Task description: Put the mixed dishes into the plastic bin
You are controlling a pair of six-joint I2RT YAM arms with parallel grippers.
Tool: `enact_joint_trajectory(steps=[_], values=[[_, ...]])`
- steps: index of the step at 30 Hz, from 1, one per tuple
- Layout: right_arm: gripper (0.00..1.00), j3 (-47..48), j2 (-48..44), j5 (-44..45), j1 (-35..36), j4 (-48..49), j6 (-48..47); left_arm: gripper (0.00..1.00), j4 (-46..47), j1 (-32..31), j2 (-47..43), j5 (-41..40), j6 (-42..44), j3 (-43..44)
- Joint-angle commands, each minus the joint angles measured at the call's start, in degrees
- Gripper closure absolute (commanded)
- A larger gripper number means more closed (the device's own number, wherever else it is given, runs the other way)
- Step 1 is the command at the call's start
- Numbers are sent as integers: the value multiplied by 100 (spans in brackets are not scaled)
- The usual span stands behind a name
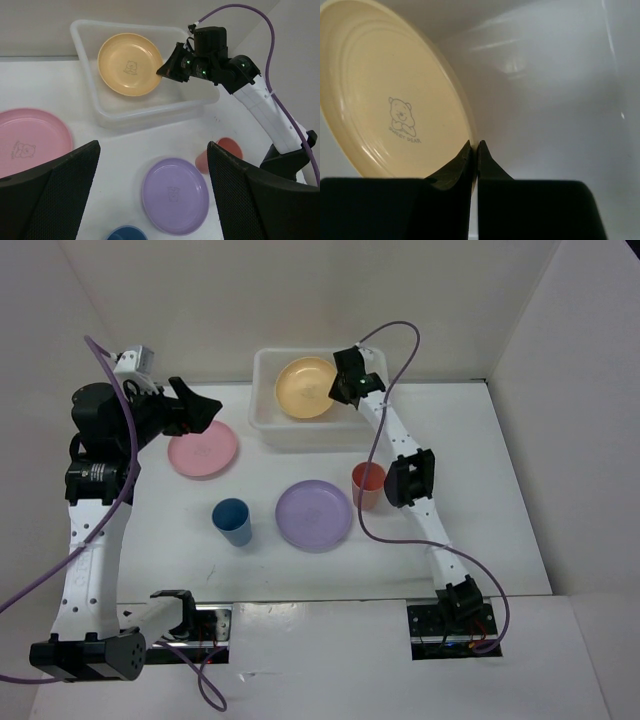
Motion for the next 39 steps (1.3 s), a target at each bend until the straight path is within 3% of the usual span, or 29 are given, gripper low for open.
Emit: enact_joint_trajectory(steps=[1,2,4,8,13,18,23,28,33,39], values=[[95,1023,338,20,-9,-806,60,6,125,58,-20,-92,187,27],[93,712,214,18,-9,-751,61,6,125,58,-20,-92,187,27],[86,1399,588,18,-9,-1223,61,6,125,58,-20,-145,187,27],[71,1545,592,-78,-9,-1120,9,6,125,58,-20,-145,187,27],[32,1685,469,-209,-9,-1120,-53,5,125,110,-20,-145,187,27],[13,1685,-76,-263,131,-1067,-193,5,-94,111,42,-338,187,27],[6,1685,-1236,27,570,-926,-369,6,-103,285,392,-409,-199,27],[5,1685,-2298,-174,694,-1601,-422,6,458,901,1034,556,-857,-139],[5,1685,-3073,44,807,-2893,-561,8,677,1454,1738,312,-1560,-789],[5,1325,-4005,-69,1151,-2895,-765,13,899,1894,2300,57,-2018,-1546]])
